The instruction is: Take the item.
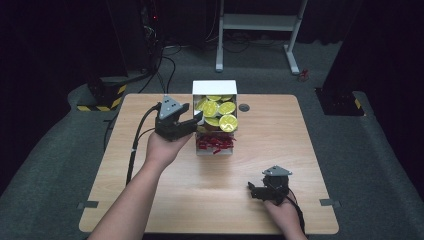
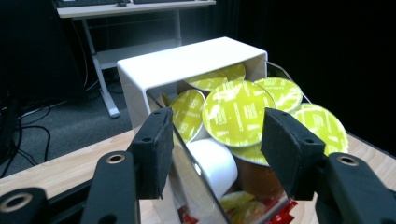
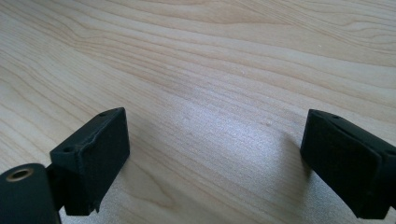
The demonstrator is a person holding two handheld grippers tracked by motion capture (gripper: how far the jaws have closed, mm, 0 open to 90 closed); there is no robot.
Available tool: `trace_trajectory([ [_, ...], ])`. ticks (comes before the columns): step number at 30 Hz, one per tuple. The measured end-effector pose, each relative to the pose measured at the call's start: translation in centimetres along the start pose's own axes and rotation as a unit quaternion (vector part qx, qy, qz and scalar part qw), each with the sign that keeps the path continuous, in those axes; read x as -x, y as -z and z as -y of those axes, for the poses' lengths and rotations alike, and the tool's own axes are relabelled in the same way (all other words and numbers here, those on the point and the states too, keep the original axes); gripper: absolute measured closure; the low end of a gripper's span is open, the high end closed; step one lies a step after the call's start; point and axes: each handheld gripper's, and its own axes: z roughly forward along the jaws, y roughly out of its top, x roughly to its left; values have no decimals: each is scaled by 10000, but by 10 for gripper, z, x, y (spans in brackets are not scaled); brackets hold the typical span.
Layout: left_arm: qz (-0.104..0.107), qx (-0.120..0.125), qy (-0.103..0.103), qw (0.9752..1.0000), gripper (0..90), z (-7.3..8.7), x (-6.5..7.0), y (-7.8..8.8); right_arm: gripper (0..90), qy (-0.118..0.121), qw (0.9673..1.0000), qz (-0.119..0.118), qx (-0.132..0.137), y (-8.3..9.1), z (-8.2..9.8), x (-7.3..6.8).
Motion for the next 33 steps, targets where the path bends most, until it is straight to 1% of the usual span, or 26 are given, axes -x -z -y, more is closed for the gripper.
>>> trace_trajectory([
  [1, -30, 58, 13, 10000, 417, -1, 0, -4, 80, 12, 10000, 2, 7, 0, 0, 0],
  [2, -30, 58, 13, 10000, 403, -1, 0, -4, 80, 11, 10000, 3, 6, 0, 0, 0],
  [3, 1, 65, 17, 10000, 403, -1, 0, -6, 80, 11, 10000, 3, 6, 0, 0, 0],
  [4, 5, 63, 42, 10000, 379, -2, 0, -8, 80, 48, 10000, 8, 23, -1, 0, 1],
  [5, -13, 53, 48, 10000, 371, -4, 1, -11, 80, 31, 10000, 5, 16, -1, -1, 0],
  [8, -7, 41, 49, 10000, 374, -5, 2, -14, 80, 16, 10000, -1, 9, -1, -1, 0],
  [11, 24, -28, -12, 10000, 402, -8, 4, -21, 80, 19, 10000, 2, 10, -1, -1, 0],
  [13, 50, -17, 19, 10000, 410, -10, 6, -25, 80, 38, 10000, 3, 16, -1, -1, 0],
  [18, -10, -3, -15, 10000, 398, -16, 8, -31, 80, 37, 10000, 4, 16, -1, -1, 0],
  [20, -24, 3, 5, 10000, 394, -16, 8, -32, 80, 45, 10000, 8, 22, -1, -1, 0],
  [22, -24, -43, 9, 10000, 394, -16, 9, -35, 80, 35, 10000, 1, 15, -1, -1, 0],
  [23, -24, -109, -22, 9999, 394, -15, 9, -37, 80, 45, 10000, 8, 21, -1, -1, 0],
  [25, -38, -127, -23, 9999, 390, -14, 10, -39, 80, 34, 10000, 2, 15, -1, -1, 0],
  [29, -69, -172, -107, 9998, 376, -13, 10, -41, 80, 40, 10000, 4, 16, -1, -1, 0],
  [32, -47, -177, -113, 9998, 364, -12, 11, -42, 80, 33, 10000, 1, 15, -1, -1, 0],
  [33, -38, -188, -153, 9997, 357, -11, 12, -42, 80, 40, 10000, 4, 16, -1, -1, 0],
])
